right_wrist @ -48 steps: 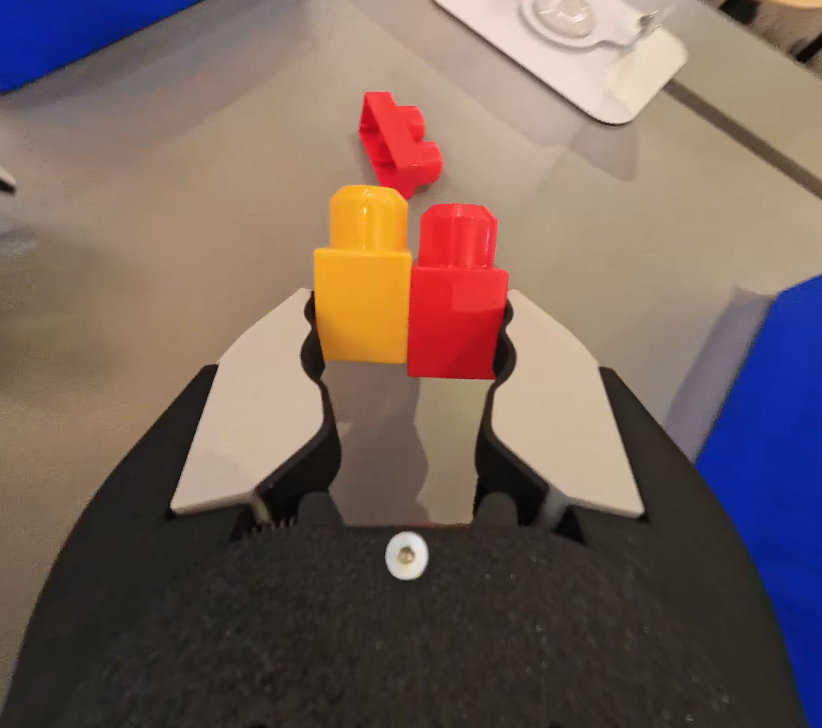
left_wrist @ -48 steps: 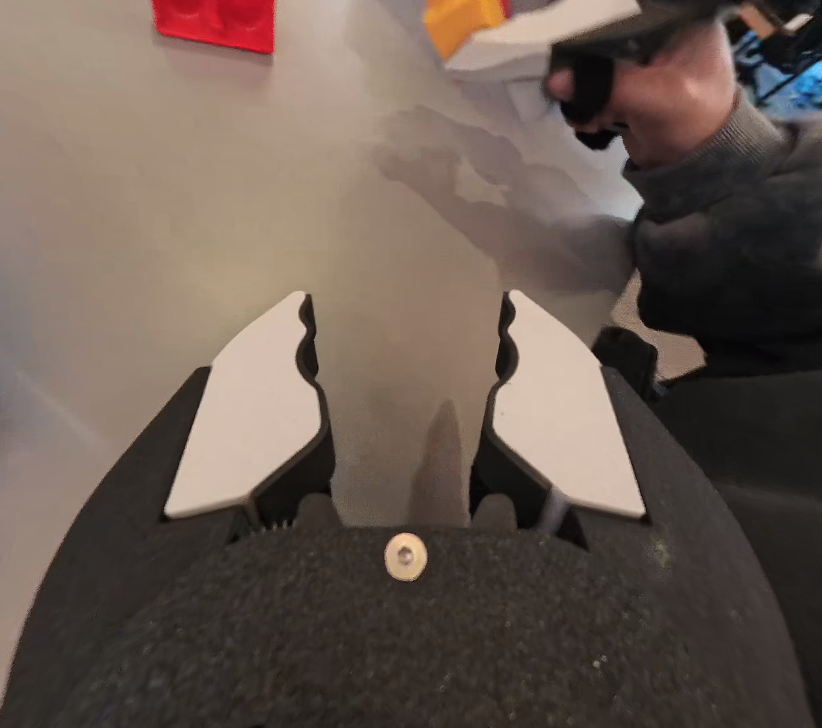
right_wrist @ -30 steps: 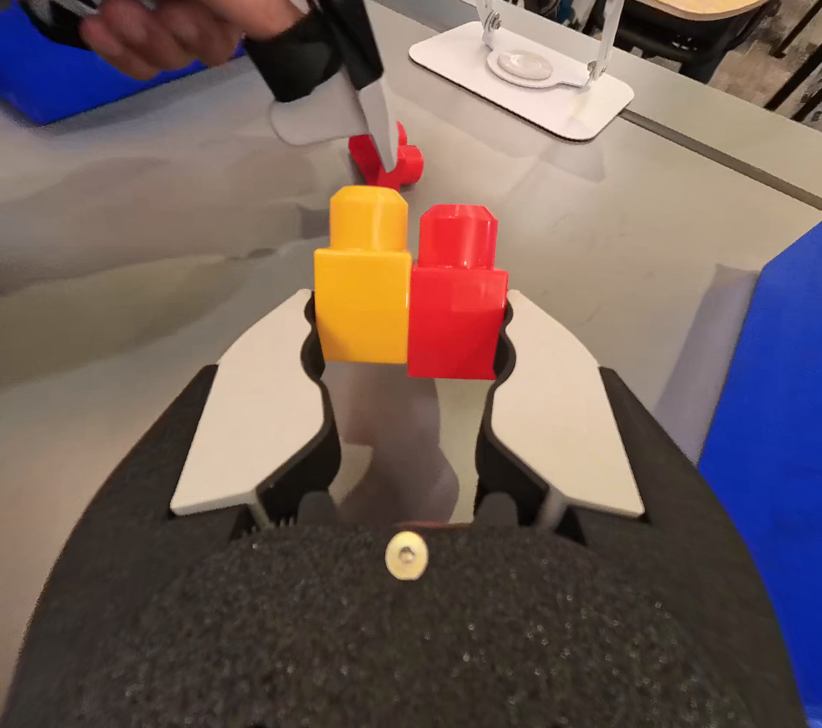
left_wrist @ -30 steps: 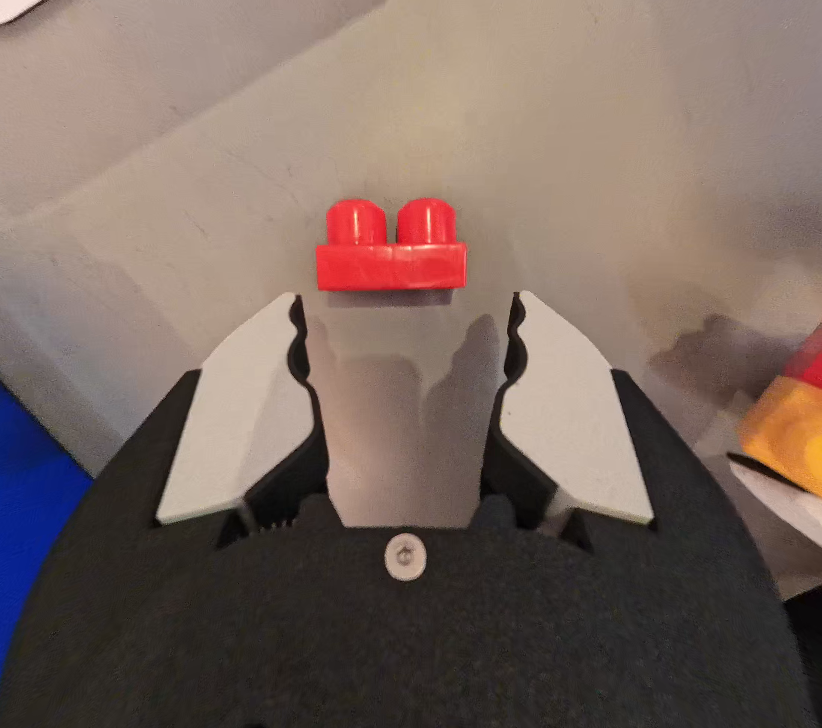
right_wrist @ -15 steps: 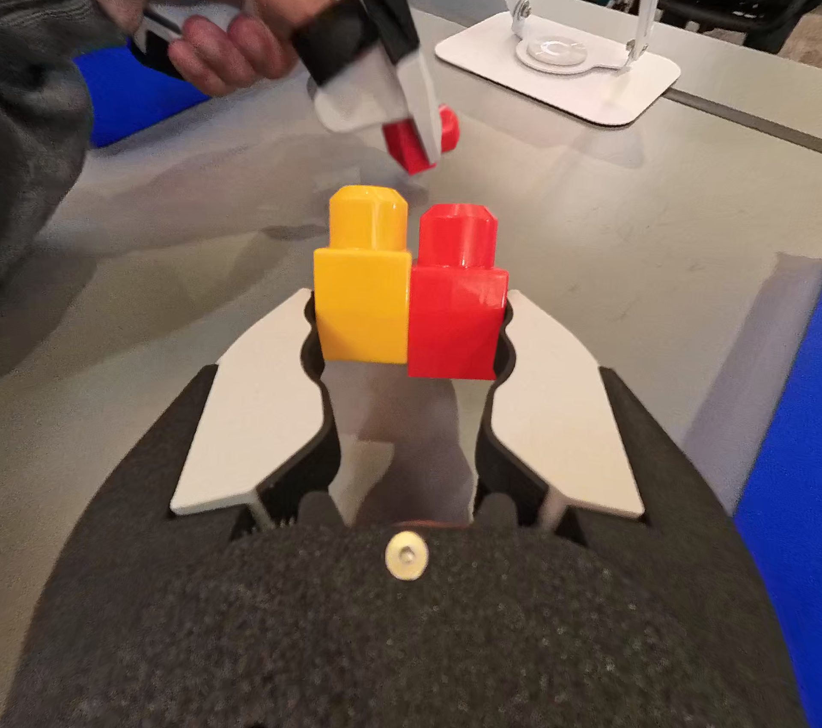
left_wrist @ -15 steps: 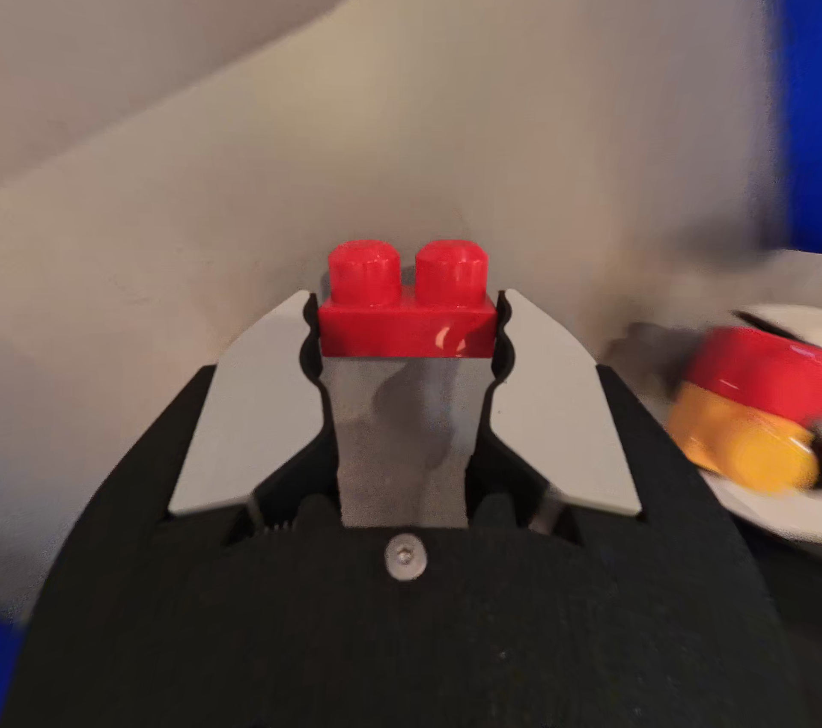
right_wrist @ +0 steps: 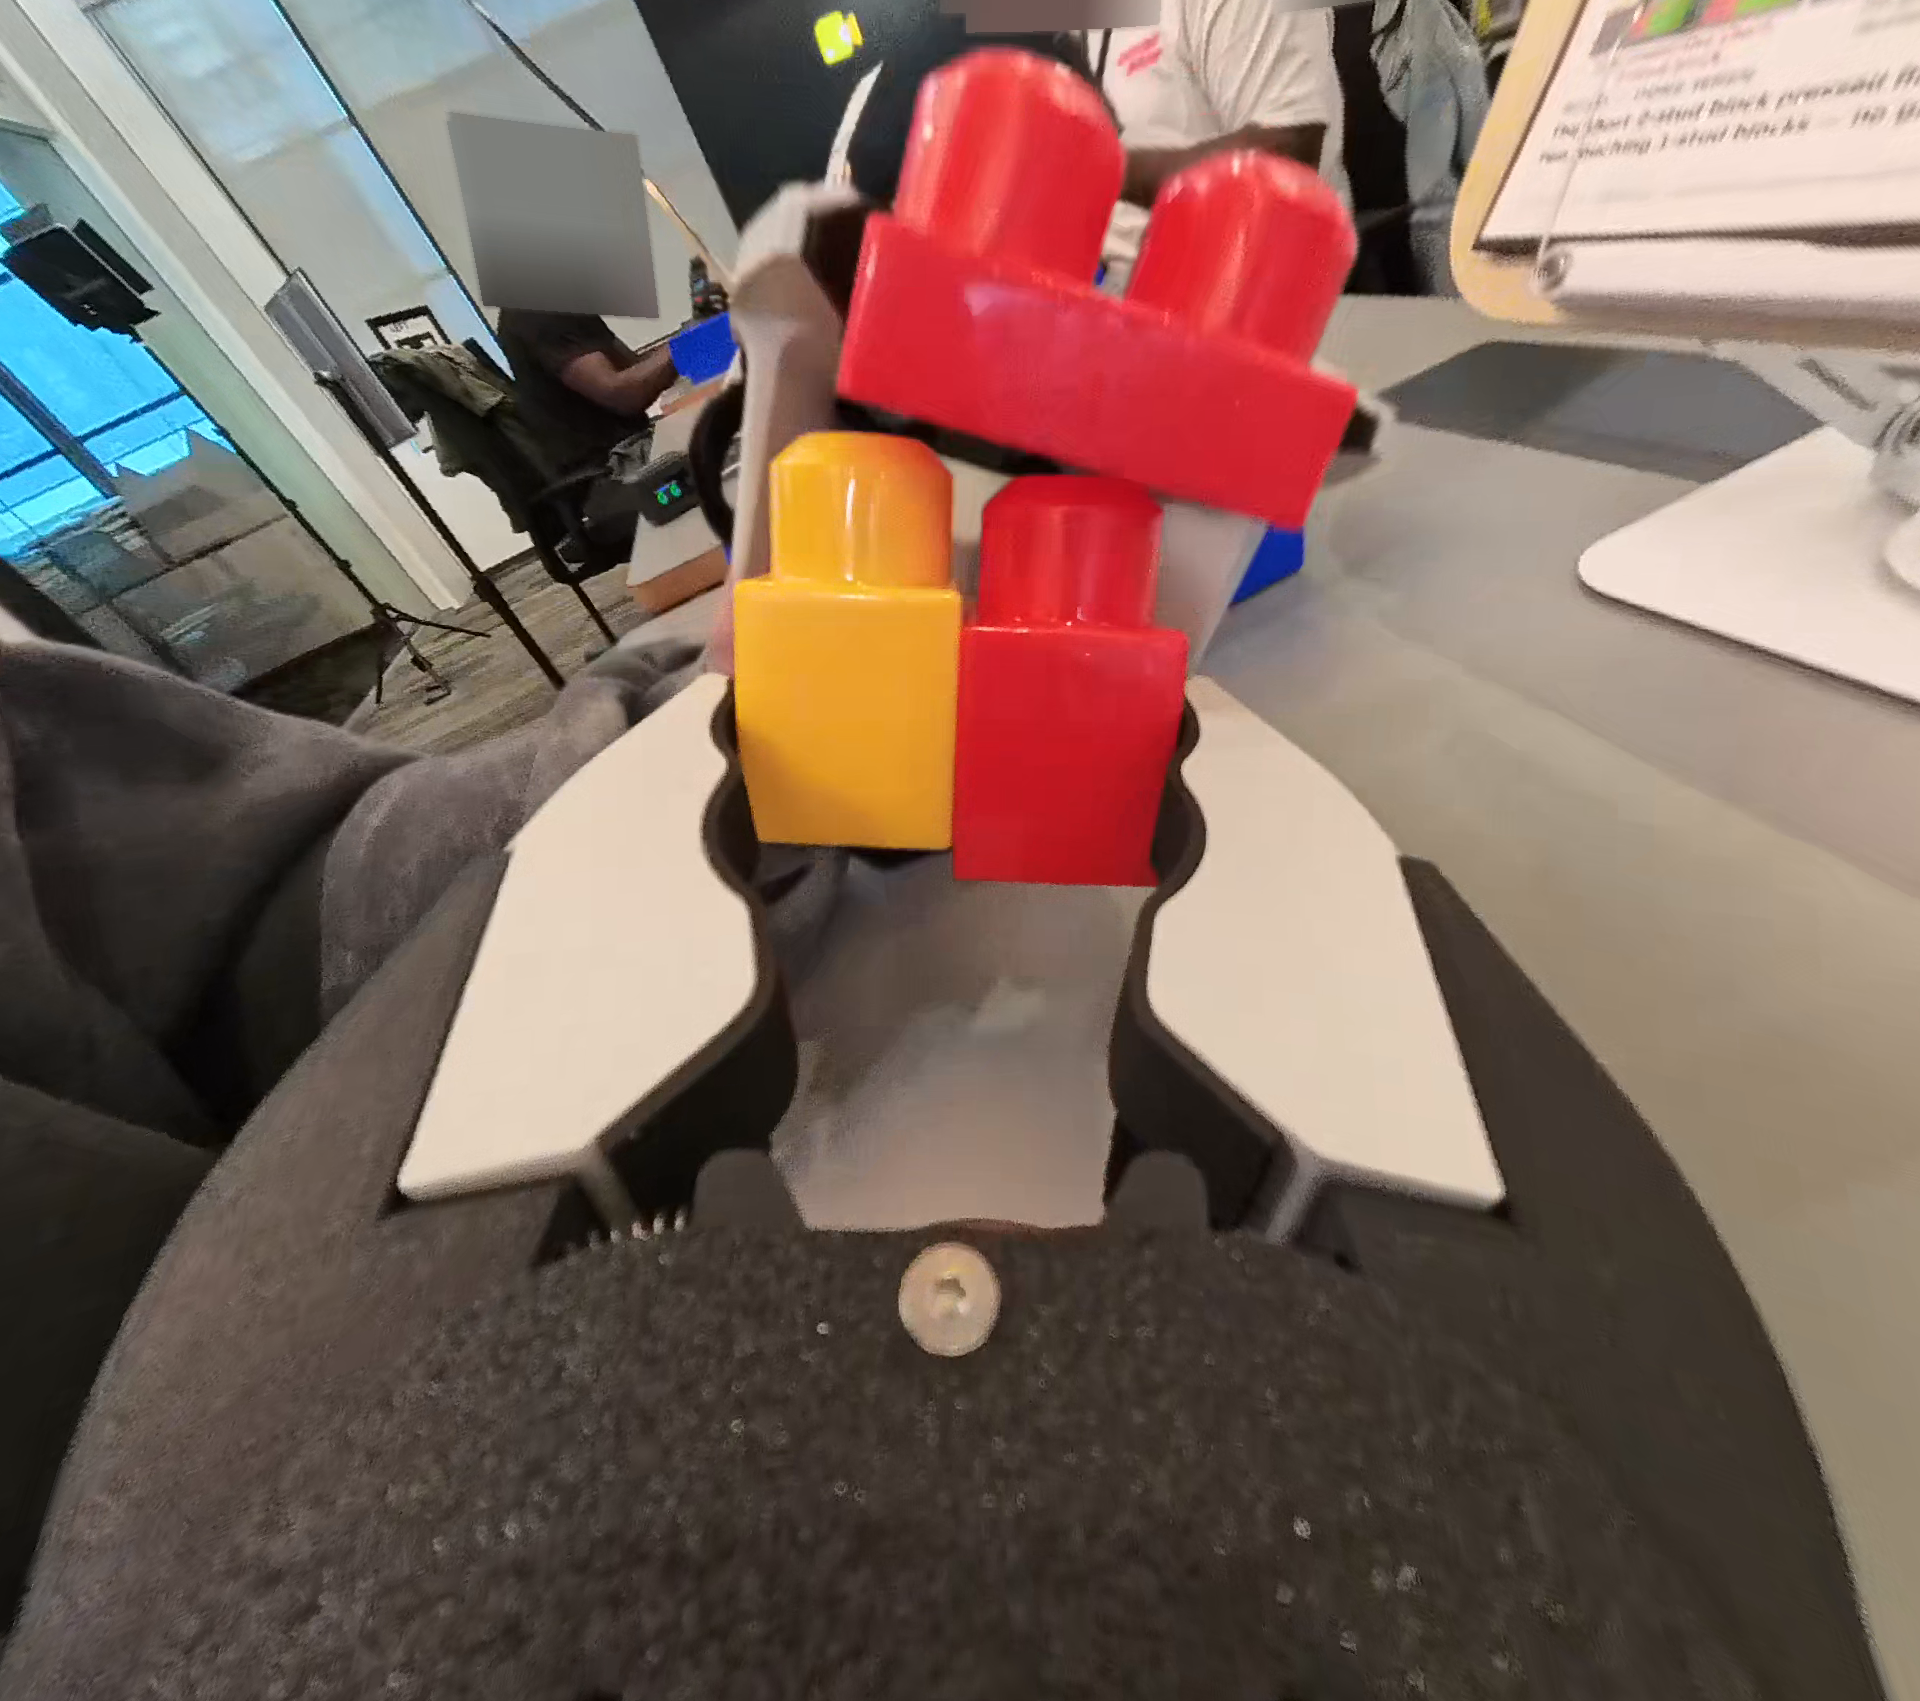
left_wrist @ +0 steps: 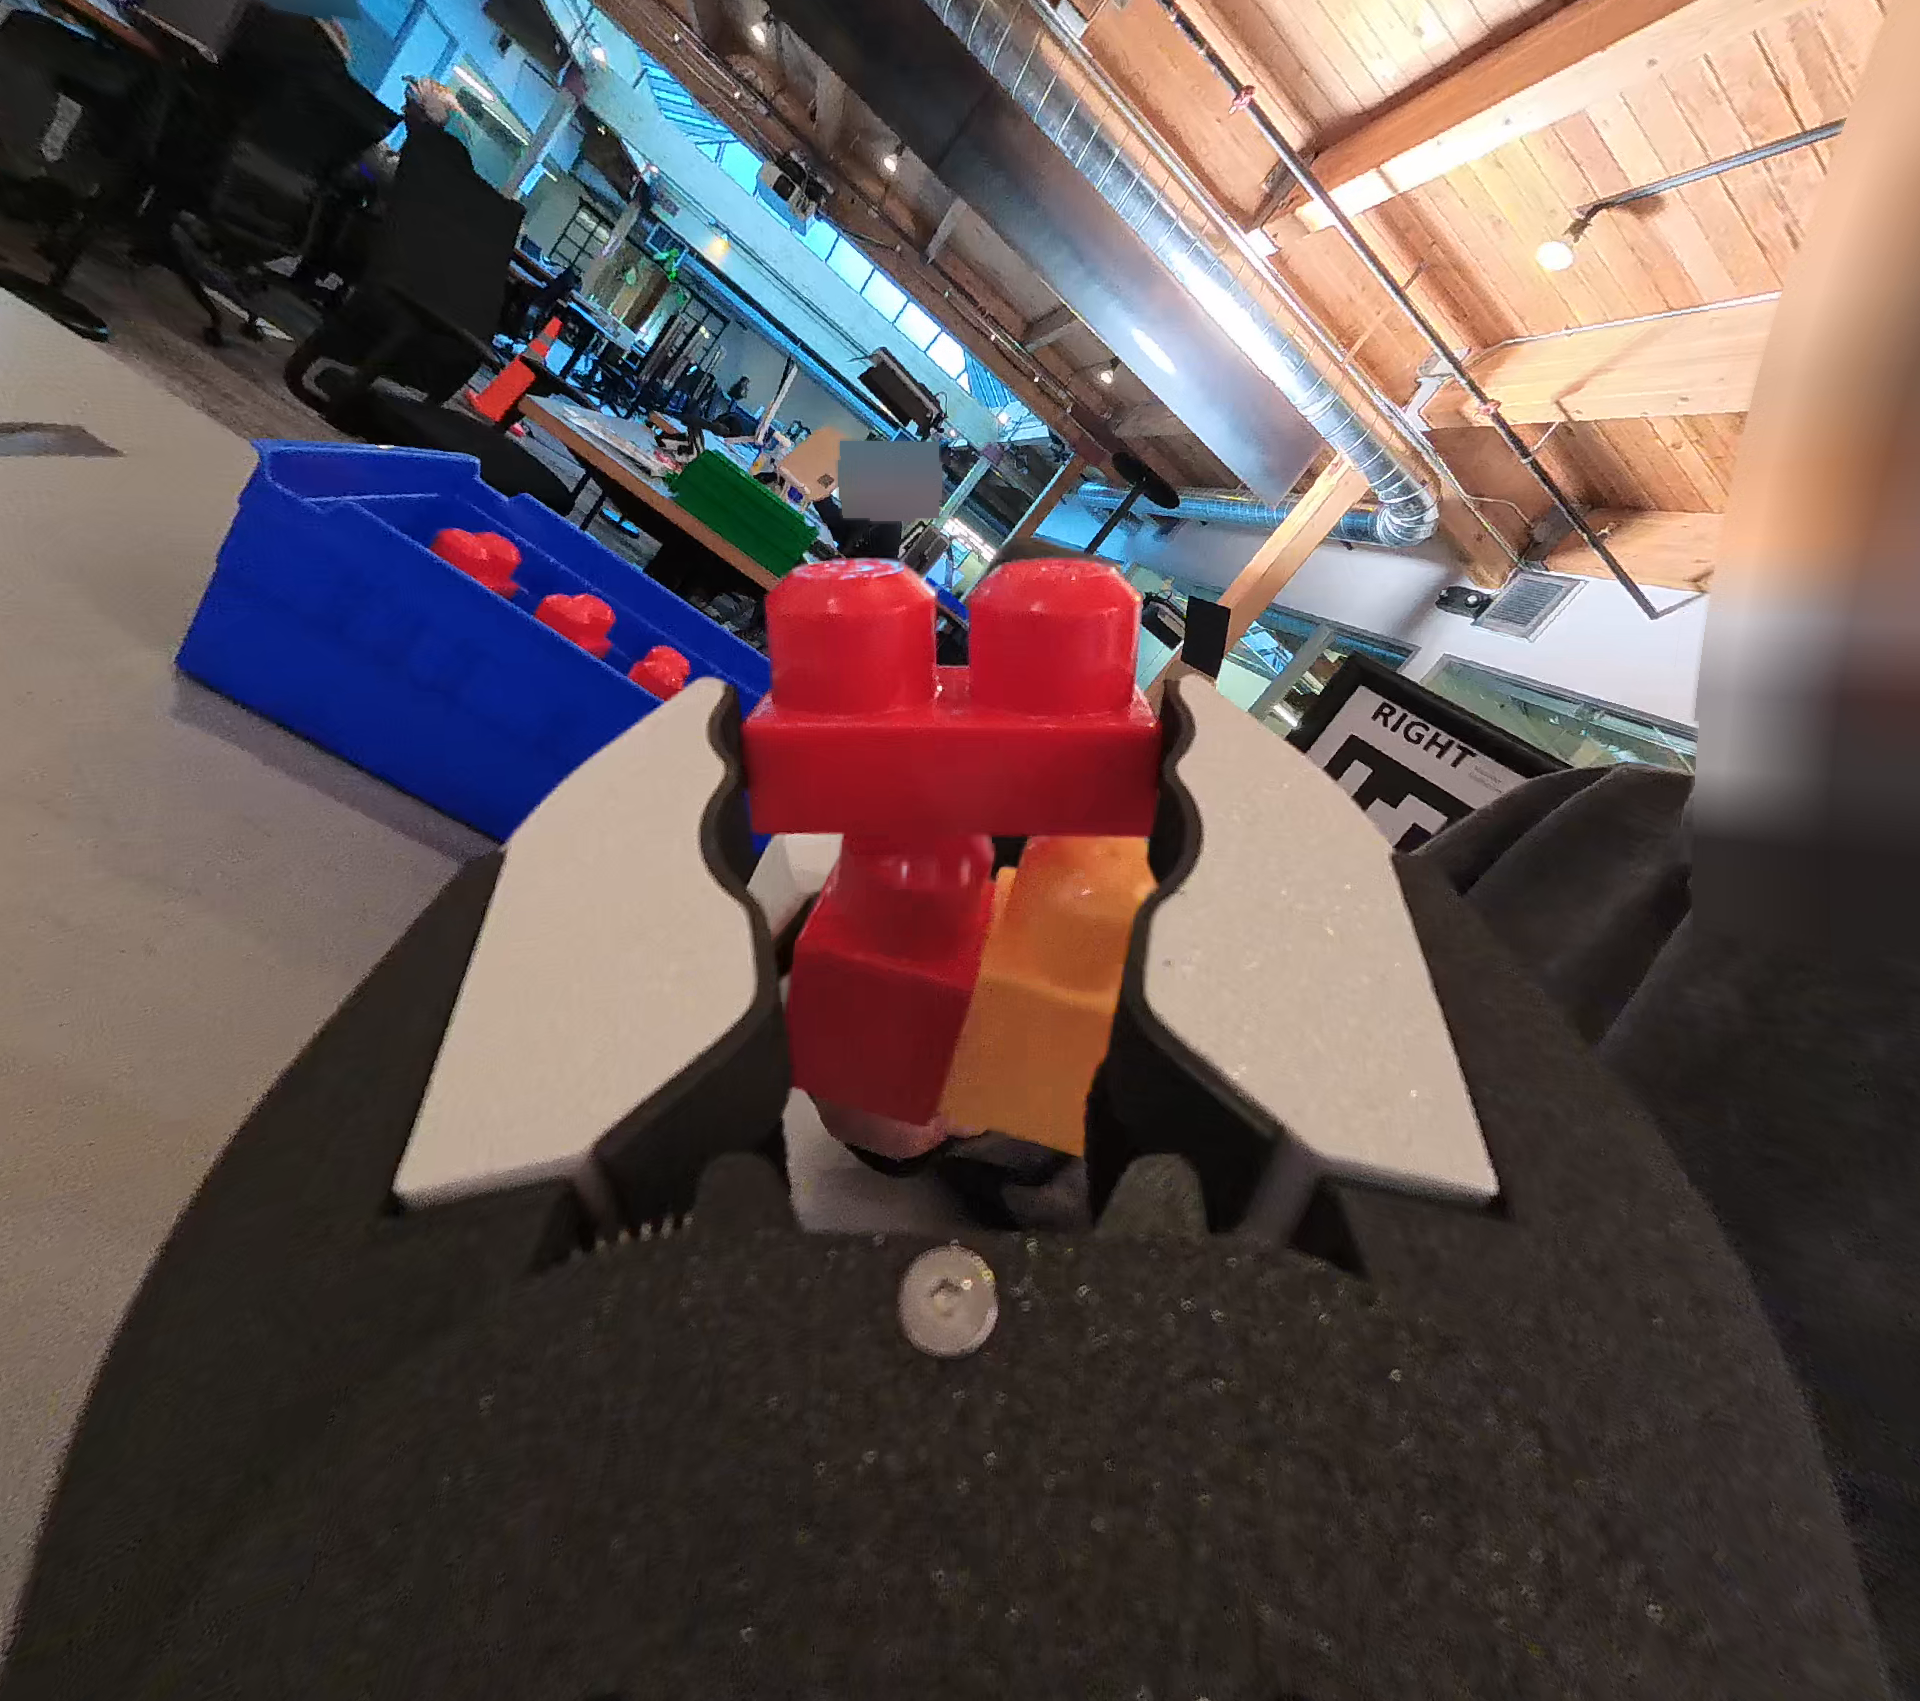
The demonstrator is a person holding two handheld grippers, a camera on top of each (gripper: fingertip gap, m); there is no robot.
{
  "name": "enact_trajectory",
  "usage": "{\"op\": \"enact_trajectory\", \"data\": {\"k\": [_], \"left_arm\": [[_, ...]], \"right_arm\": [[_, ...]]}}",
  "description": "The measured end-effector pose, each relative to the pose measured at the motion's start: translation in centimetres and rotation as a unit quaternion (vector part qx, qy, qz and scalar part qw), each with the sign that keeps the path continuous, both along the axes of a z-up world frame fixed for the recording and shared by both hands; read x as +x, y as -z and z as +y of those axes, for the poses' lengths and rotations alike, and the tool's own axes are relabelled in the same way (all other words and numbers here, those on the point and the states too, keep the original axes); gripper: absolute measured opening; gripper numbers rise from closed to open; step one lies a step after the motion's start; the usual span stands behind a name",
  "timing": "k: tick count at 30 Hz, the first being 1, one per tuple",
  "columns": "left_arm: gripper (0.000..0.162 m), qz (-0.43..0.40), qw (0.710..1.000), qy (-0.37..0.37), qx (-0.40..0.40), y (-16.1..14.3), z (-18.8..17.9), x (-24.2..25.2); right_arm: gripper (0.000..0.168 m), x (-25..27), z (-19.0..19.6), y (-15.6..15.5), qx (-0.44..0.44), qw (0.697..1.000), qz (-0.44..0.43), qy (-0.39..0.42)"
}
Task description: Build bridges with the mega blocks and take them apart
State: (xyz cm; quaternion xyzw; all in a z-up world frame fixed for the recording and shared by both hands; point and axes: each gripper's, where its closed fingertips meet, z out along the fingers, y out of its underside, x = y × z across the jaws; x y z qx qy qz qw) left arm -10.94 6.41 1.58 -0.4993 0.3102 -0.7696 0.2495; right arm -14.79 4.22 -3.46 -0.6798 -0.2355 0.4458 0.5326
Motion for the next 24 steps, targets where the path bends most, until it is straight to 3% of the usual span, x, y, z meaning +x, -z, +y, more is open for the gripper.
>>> {"op": "enact_trajectory", "data": {"k": [7,18,24], "left_arm": [[0.075,-0.036,0.999,0.011,0.011,-0.5,-0.4,-2.0],[0.075,0.041,0.993,0.063,0.091,1.3,-2.8,-1.6],[0.075,0.085,0.989,0.079,0.096,2.3,-3.2,-0.4]], "right_arm": [[0.075,-0.9,0.2,-0.8,-0.015,0.999,0.047,-0.003],[0.075,-0.4,-0.5,-0.6,-0.003,0.999,0.036,-0.019],[0.075,0.9,-0.8,0.1,-0.004,0.999,0.038,-0.036]]}}
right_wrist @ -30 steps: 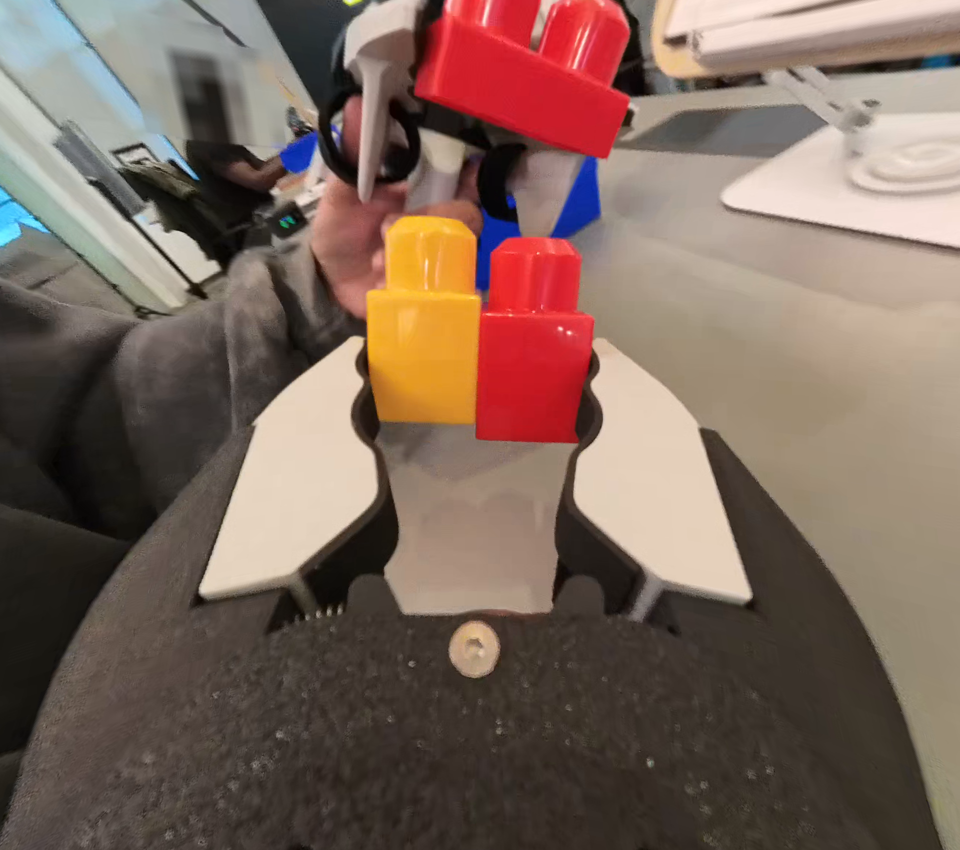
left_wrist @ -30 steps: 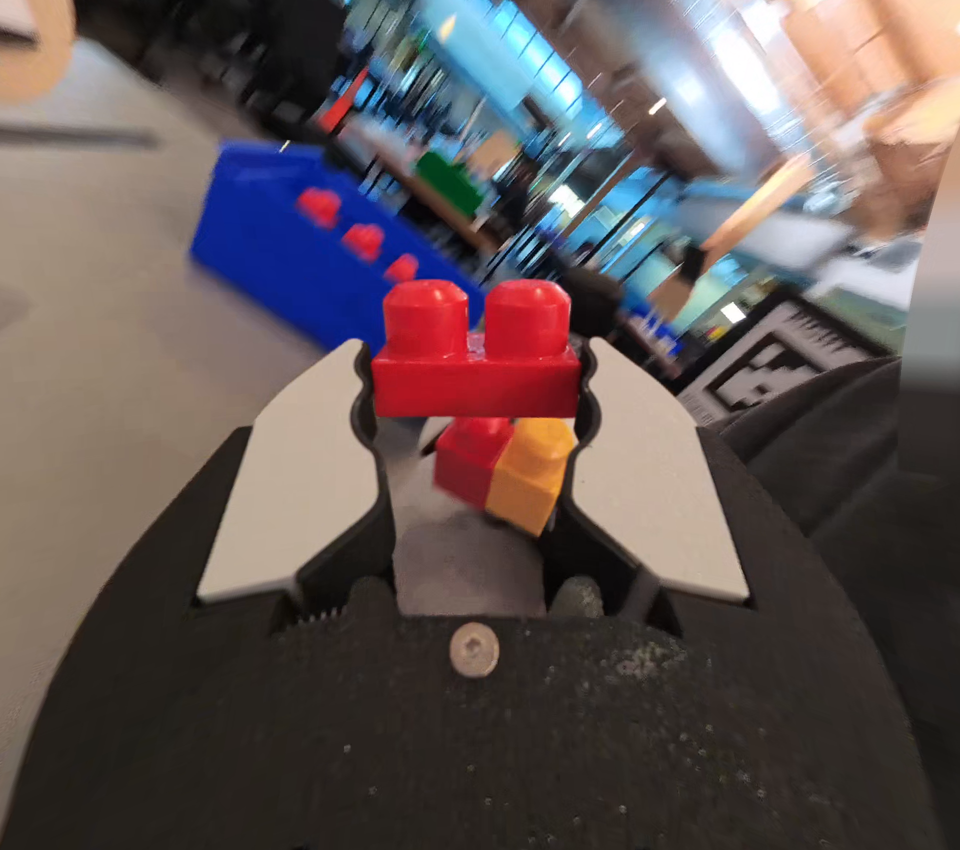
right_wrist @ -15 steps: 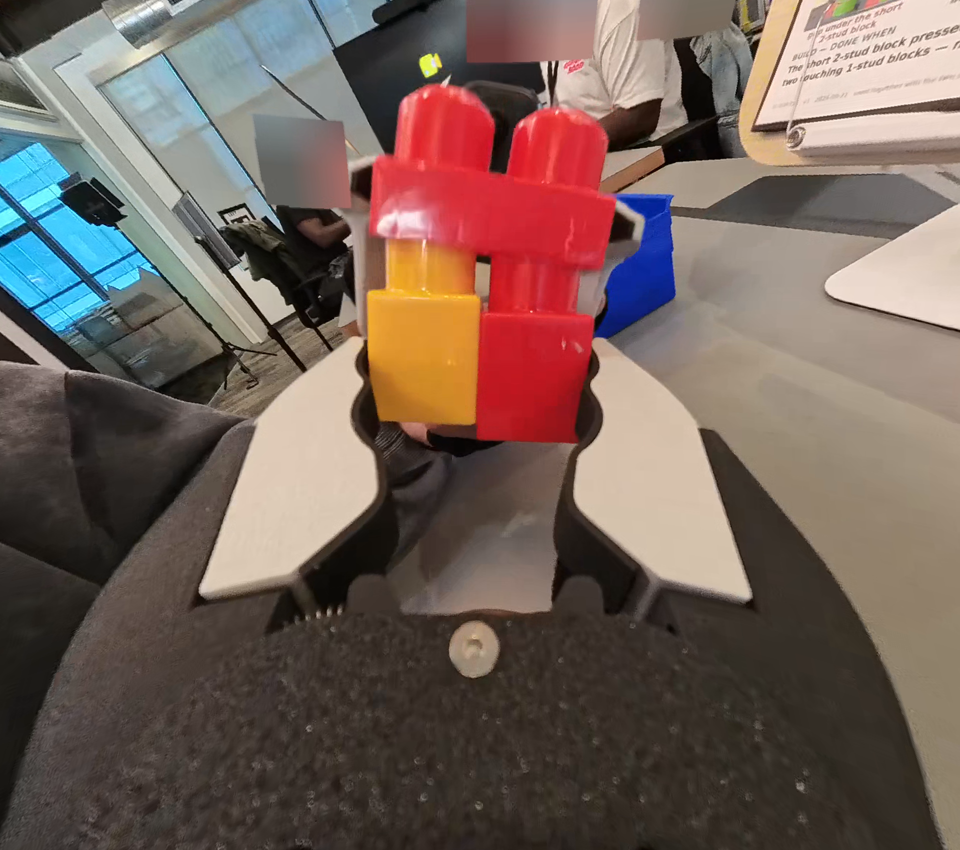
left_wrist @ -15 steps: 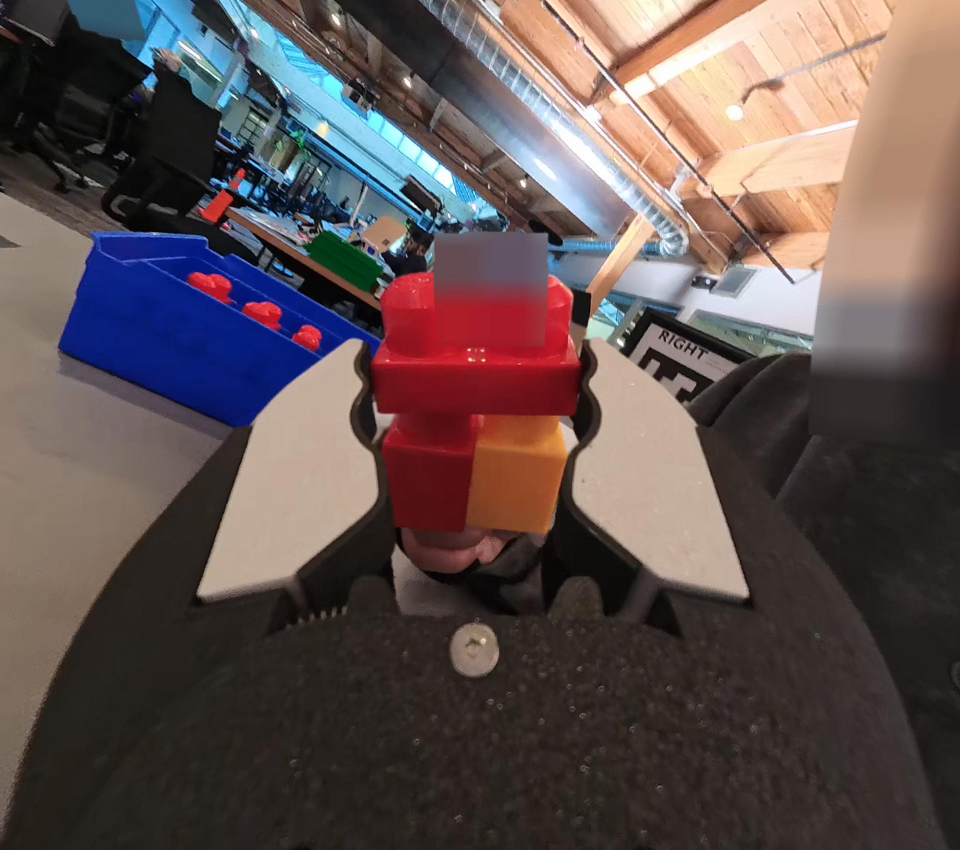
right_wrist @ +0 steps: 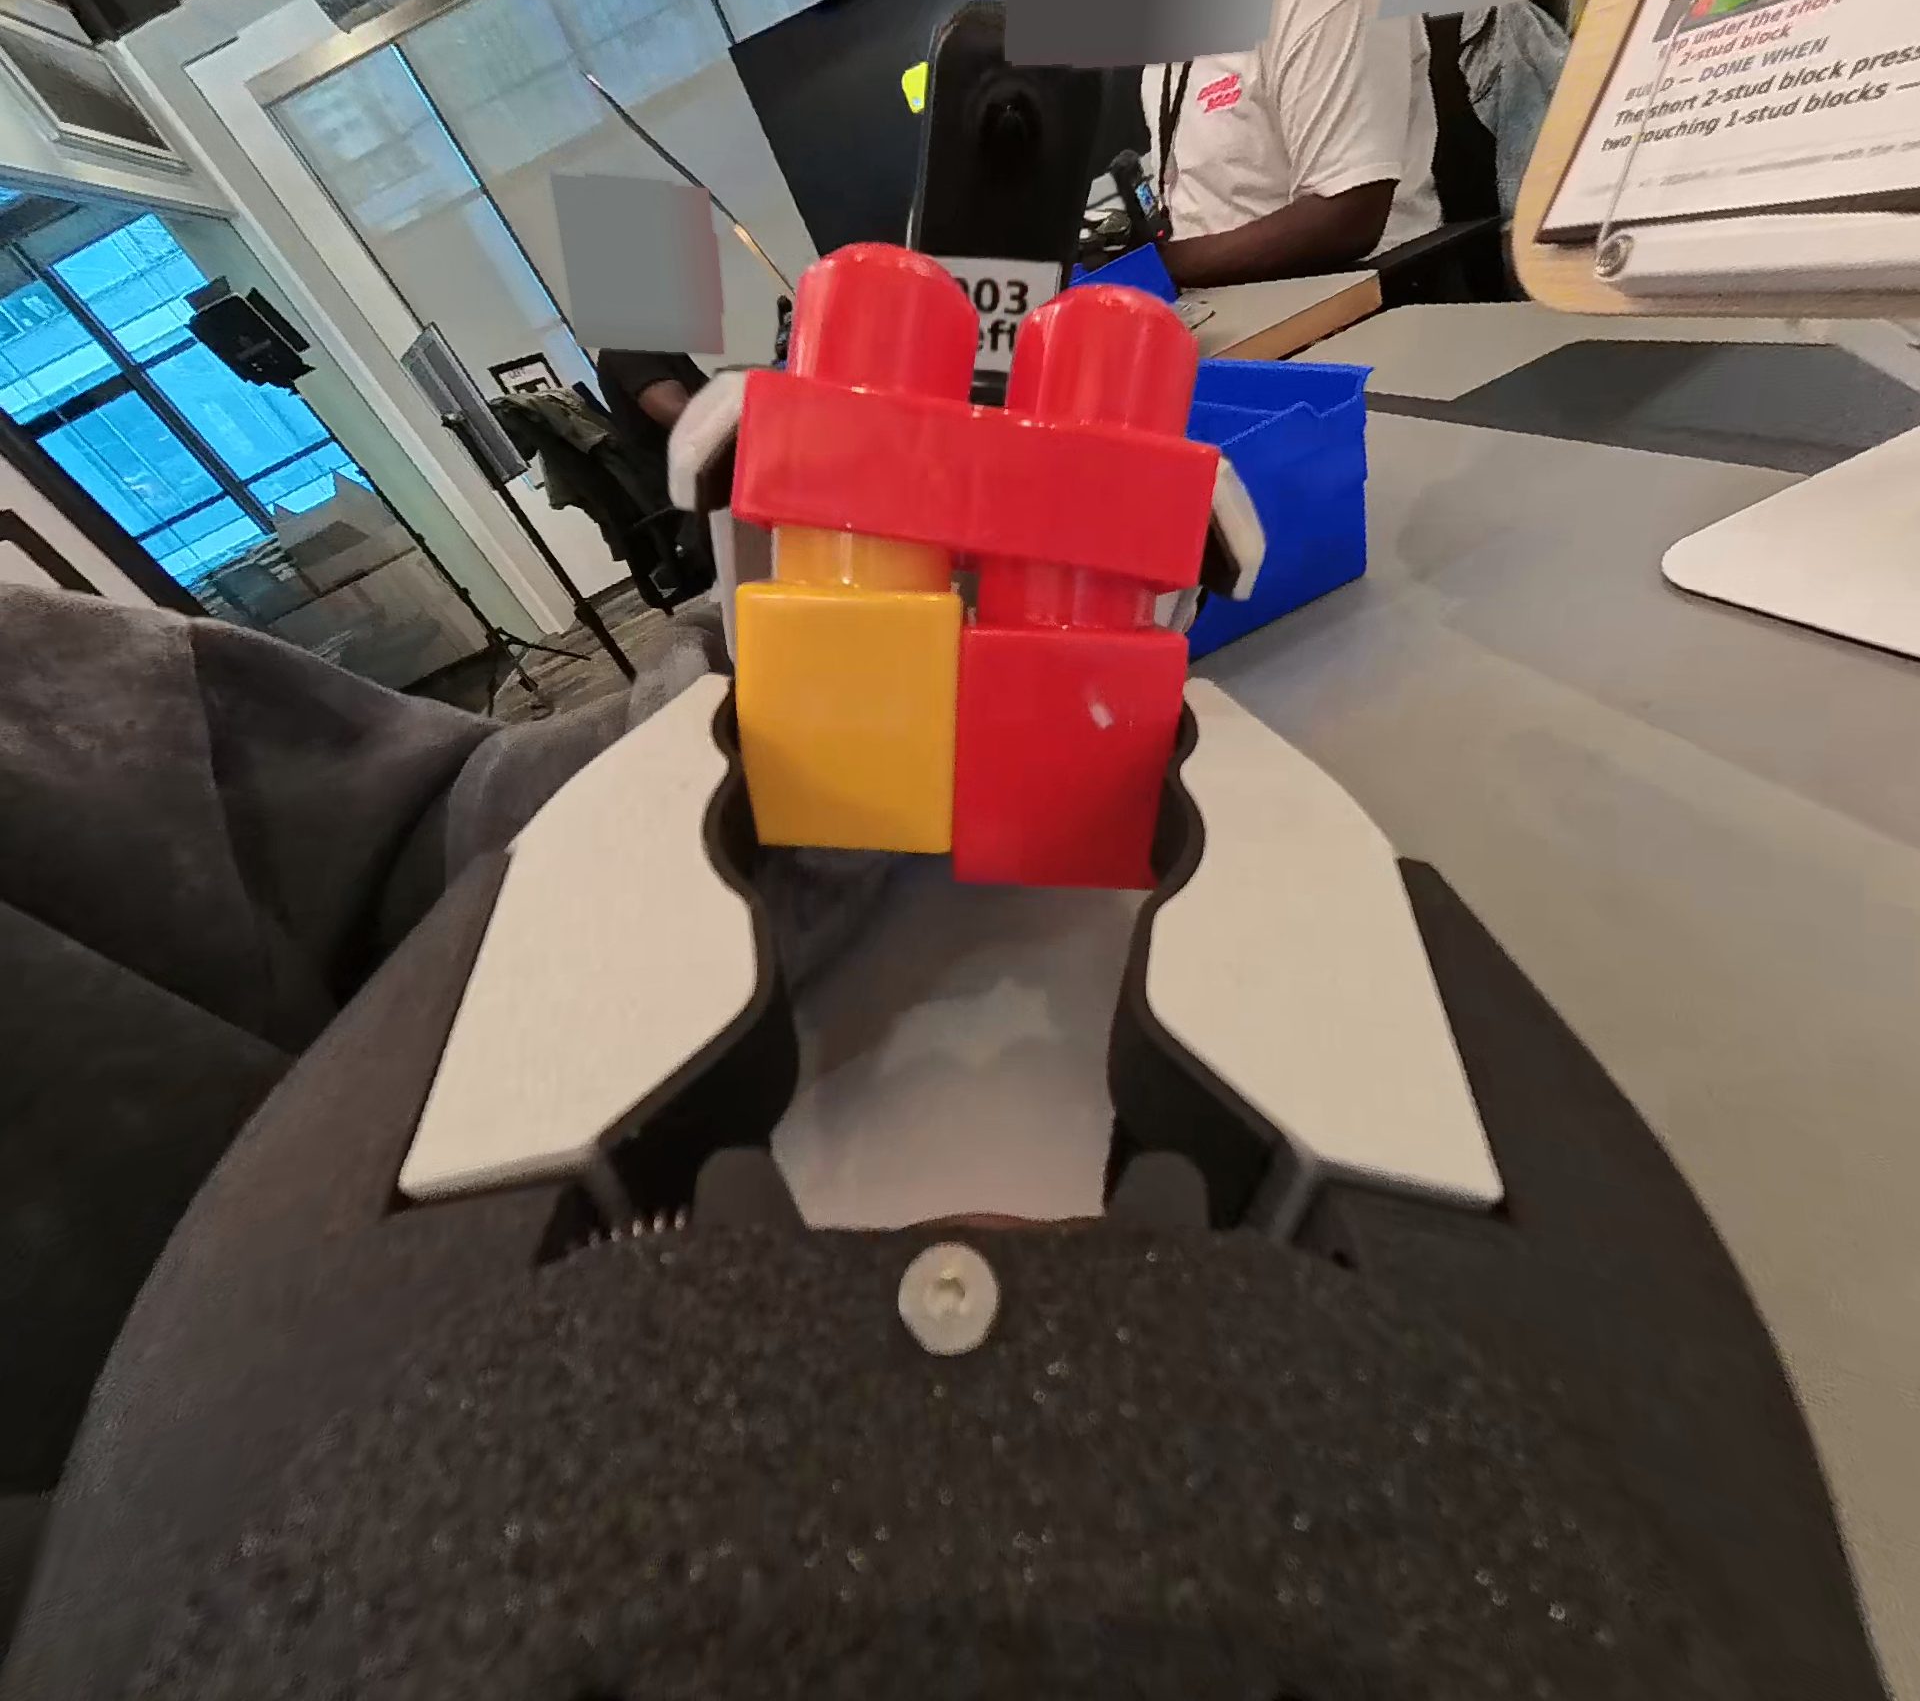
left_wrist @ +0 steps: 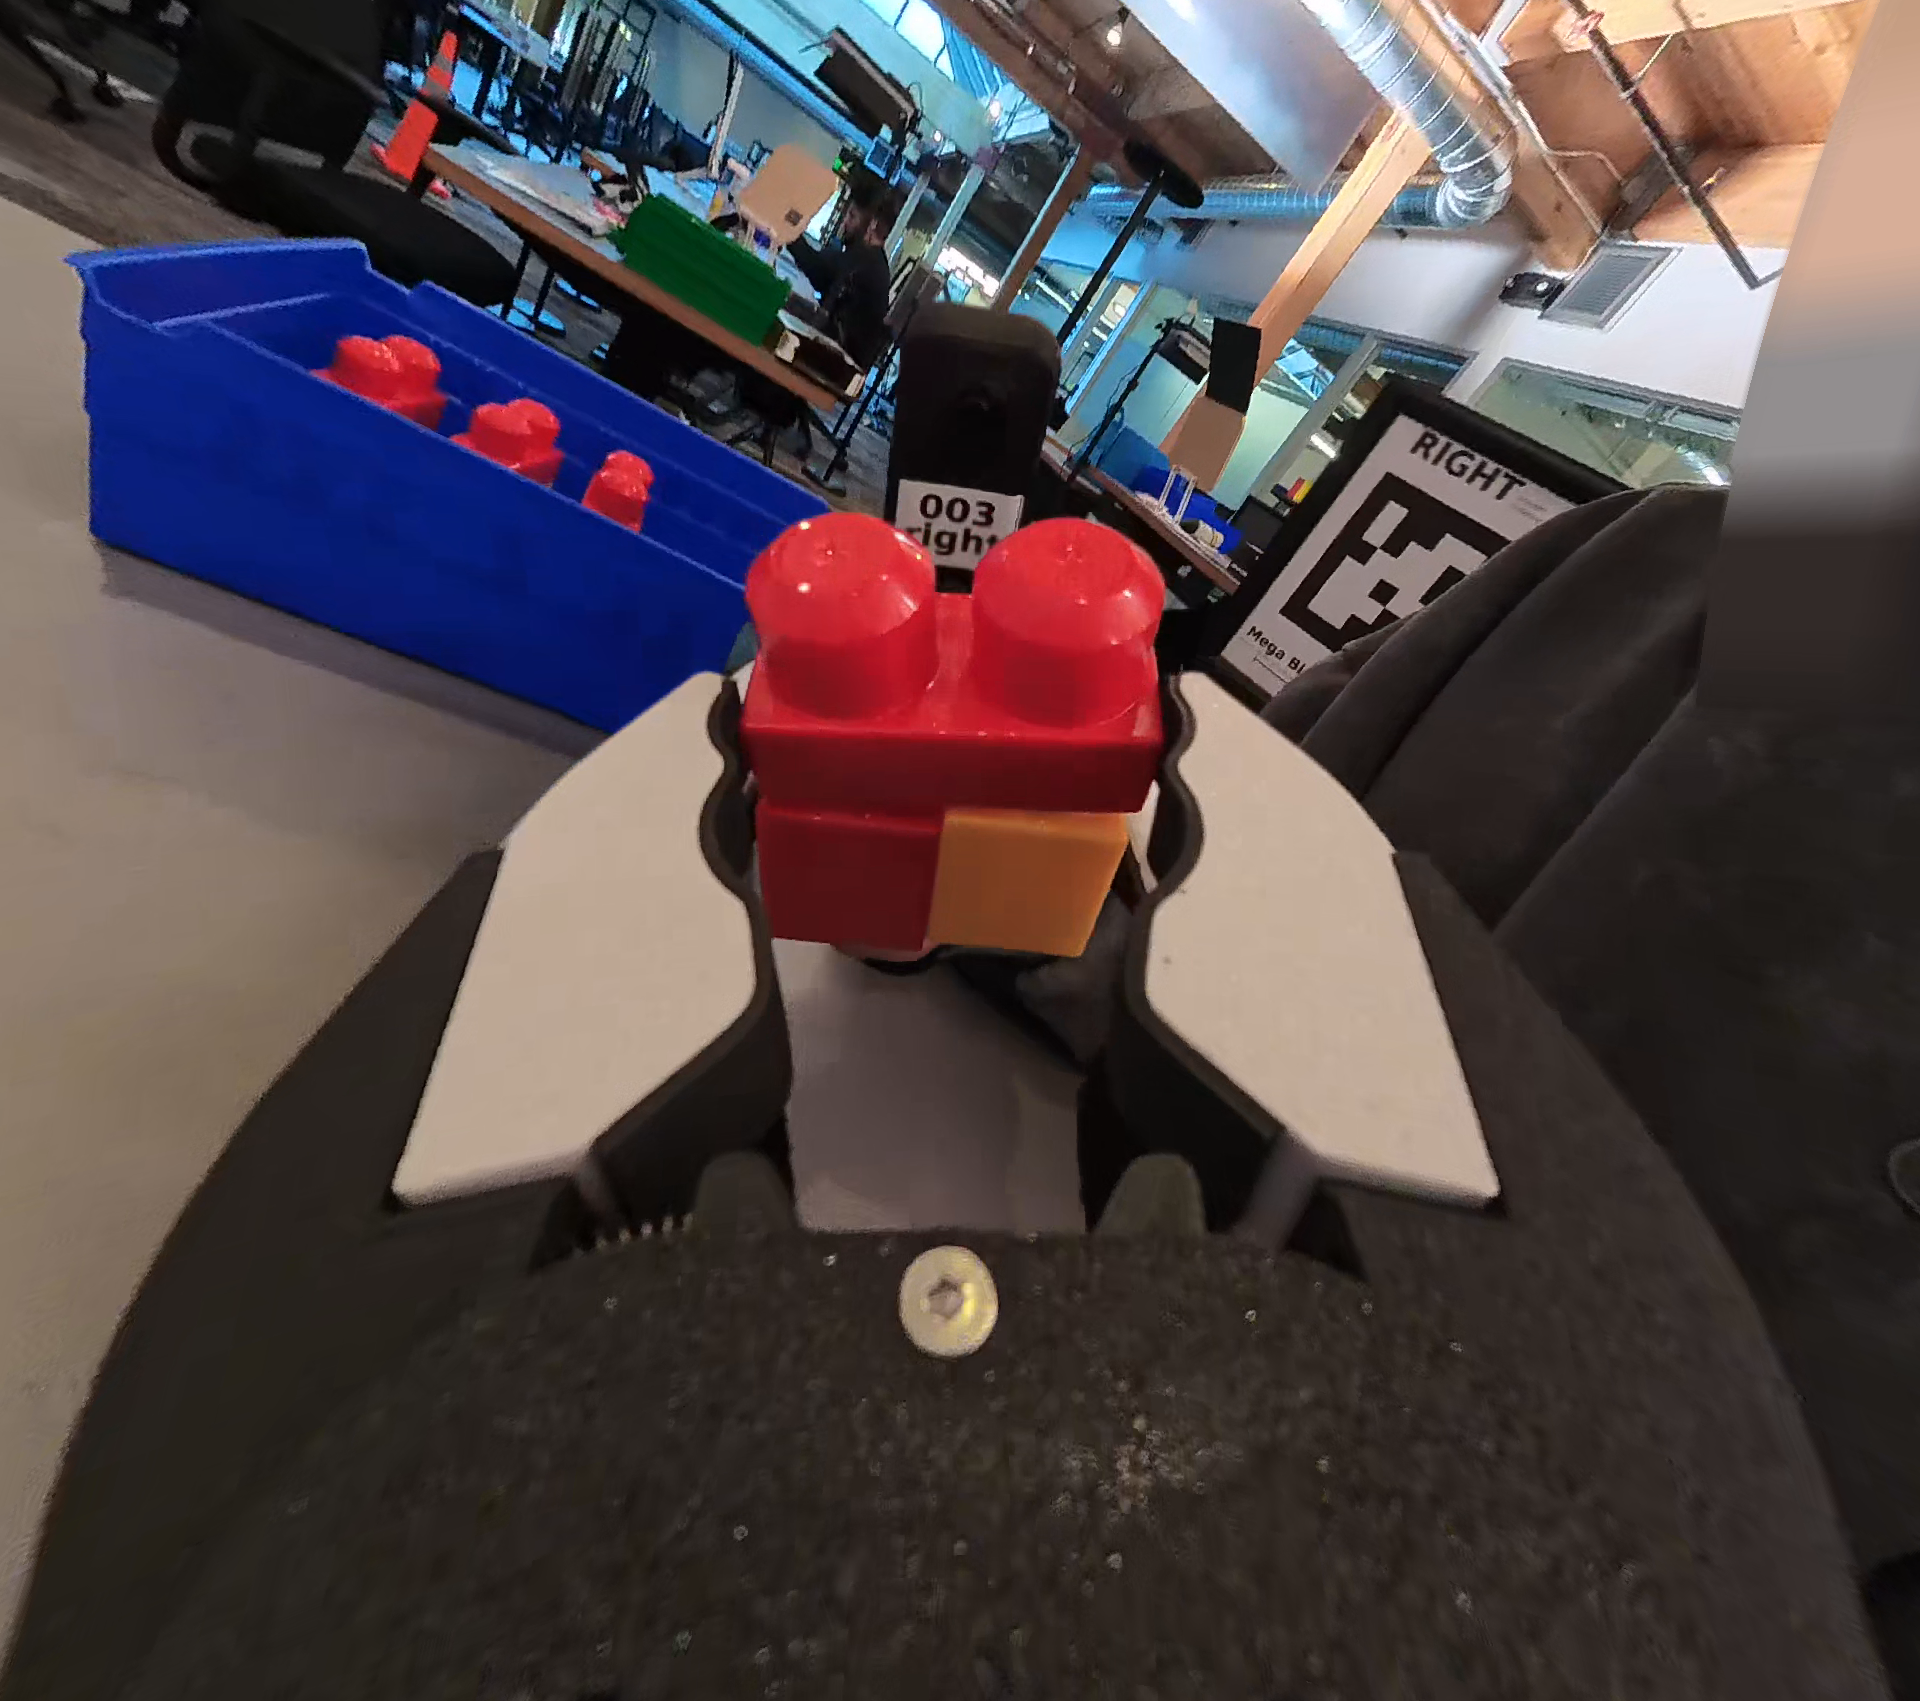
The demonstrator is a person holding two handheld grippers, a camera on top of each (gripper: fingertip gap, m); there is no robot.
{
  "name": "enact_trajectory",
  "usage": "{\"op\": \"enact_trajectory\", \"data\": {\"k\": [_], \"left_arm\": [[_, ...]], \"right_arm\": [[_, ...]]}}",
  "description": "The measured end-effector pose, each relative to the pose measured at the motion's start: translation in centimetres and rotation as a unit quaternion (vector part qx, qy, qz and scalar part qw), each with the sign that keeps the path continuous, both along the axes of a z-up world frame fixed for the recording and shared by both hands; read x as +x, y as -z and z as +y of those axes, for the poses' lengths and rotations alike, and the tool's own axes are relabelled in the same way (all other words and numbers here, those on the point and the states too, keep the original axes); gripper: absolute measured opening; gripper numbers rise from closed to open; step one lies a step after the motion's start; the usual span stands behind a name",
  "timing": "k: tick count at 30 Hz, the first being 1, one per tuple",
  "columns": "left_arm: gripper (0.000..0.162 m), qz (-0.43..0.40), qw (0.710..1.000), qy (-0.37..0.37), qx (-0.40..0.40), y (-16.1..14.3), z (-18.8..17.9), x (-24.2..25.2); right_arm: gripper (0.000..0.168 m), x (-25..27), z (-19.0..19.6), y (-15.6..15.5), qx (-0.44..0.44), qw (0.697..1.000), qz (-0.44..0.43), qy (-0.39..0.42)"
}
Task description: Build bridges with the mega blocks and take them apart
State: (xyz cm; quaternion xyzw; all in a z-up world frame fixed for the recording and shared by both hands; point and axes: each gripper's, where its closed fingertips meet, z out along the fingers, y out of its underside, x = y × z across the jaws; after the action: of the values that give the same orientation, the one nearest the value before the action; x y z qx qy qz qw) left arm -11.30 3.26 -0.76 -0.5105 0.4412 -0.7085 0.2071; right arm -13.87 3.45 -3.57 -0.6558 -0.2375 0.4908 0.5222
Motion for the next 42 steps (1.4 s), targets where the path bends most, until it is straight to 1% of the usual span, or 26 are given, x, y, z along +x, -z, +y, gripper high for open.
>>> {"op": "enact_trajectory", "data": {"k": [3,6,7,8,10,12,13,16,19,24,27,32,34,40,42], "left_arm": [[0.075,0.027,1.000,0.008,0.003,0.5,-0.3,0.3],[0.075,0.032,0.999,-0.002,-0.027,0.1,-0.2,0.5],[0.081,0.024,0.998,-0.015,-0.049,-0.2,0.3,0.5],[0.090,0.015,0.997,-0.024,-0.076,-0.6,0.7,0.4],[0.092,0.004,0.991,-0.024,-0.129,-0.9,1.2,-0.2],[0.096,0.006,0.983,-0.025,-0.183,-0.5,1.5,-0.7],[0.098,0.008,0.976,-0.019,-0.215,-0.3,1.4,-1.0],[0.103,-0.007,0.947,0.015,-0.320,-0.1,0.9,-1.3],[0.107,-0.031,0.925,0.053,-0.375,-0.4,0.7,-1.4],[0.107,-0.068,0.906,0.102,-0.405,-0.2,1.0,-0.8],[0.110,-0.109,0.890,0.137,-0.421,-1.0,1.2,-0.9],[0.109,-0.130,0.886,0.161,-0.414,-2.0,1.1,-1.2],[0.108,-0.123,0.891,0.155,-0.409,-1.9,1.2,-1.2],[0.104,-0.127,0.882,0.150,-0.429,-1.5,1.9,-1.8],[0.106,-0.129,0.882,0.148,-0.429,-1.2,1.9,-2.0]], "right_arm": [[0.075,0.4,-0.2,0.4,0.008,1.000,-0.006,-0.006],[0.075,0.8,-0.2,0.3,0.028,0.999,-0.019,0.009],[0.075,0.9,-0.2,0.4,0.034,0.999,-0.029,0.012],[0.075,1.1,-0.2,0.5,0.040,0.998,-0.041,0.017],[0.075,1.5,-0.1,0.8,0.056,0.996,-0.066,0.031],[0.075,1.9,-0.1,0.8,0.076,0.992,-0.090,0.041],[0.075,2.2,0.1,0.9,0.089,0.988,-0.116,0.051],[0.075,2.8,0.6,1.1,0.118,0.971,-0.199,0.056],[0.075,2.7,1.1,0.6,0.138,0.956,-0.256,0.042],[0.075,2.2,2.7,-0.7,0.158,0.930,-0.332,0.019],[0.075,1.6,3.6,-0.8,0.168,0.912,-0.375,0.014],[0.075,1.1,4.5,-0.4,0.183,0.895,-0.408,0.007],[0.075,1.0,4.7,-0.2,0.186,0.891,-0.415,0.004],[0.075,0.3,5.0,0.1,0.190,0.892,-0.409,0.000],[0.075,0.1,5.0,0.3,0.187,0.894,-0.408,-0.005]]}}
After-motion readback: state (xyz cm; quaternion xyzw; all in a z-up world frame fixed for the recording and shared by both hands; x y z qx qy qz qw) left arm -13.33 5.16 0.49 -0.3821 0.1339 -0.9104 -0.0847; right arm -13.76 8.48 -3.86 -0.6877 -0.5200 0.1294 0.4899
